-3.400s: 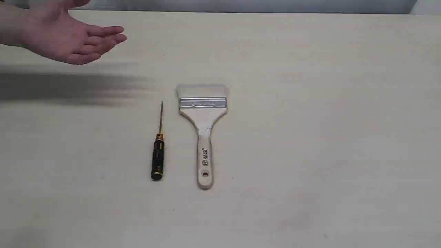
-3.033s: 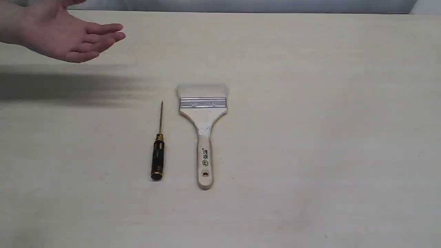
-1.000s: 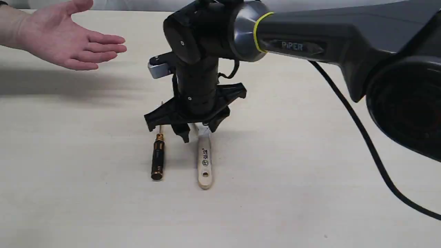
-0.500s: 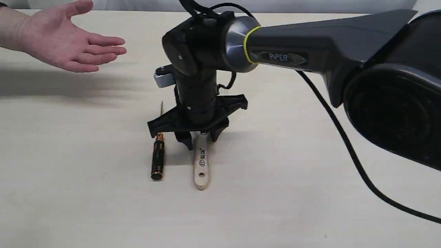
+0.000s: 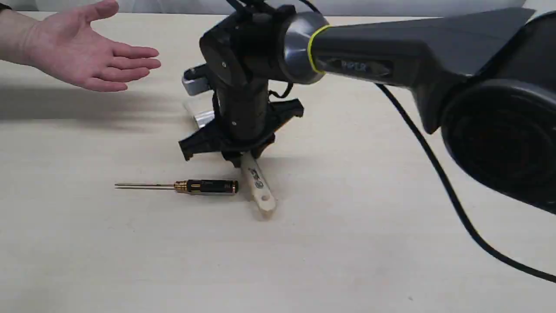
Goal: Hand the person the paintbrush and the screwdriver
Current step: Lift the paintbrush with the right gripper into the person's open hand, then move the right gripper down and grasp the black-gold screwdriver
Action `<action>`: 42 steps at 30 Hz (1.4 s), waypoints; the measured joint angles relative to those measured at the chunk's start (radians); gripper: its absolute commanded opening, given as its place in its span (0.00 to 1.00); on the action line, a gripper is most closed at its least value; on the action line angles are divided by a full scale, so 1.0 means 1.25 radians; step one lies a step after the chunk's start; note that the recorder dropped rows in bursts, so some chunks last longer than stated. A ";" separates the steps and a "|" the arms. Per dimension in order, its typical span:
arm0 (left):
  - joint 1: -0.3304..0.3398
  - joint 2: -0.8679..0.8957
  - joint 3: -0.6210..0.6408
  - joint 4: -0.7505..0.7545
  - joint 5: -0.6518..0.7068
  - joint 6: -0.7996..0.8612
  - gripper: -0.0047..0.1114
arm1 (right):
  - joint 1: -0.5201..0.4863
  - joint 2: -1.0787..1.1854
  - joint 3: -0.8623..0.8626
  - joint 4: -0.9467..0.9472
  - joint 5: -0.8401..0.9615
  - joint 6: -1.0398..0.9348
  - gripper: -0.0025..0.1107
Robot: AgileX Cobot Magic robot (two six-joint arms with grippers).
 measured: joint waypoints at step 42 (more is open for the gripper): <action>0.000 0.000 0.000 0.000 0.000 0.000 0.04 | 0.099 -0.172 -0.451 0.115 0.136 -0.349 0.47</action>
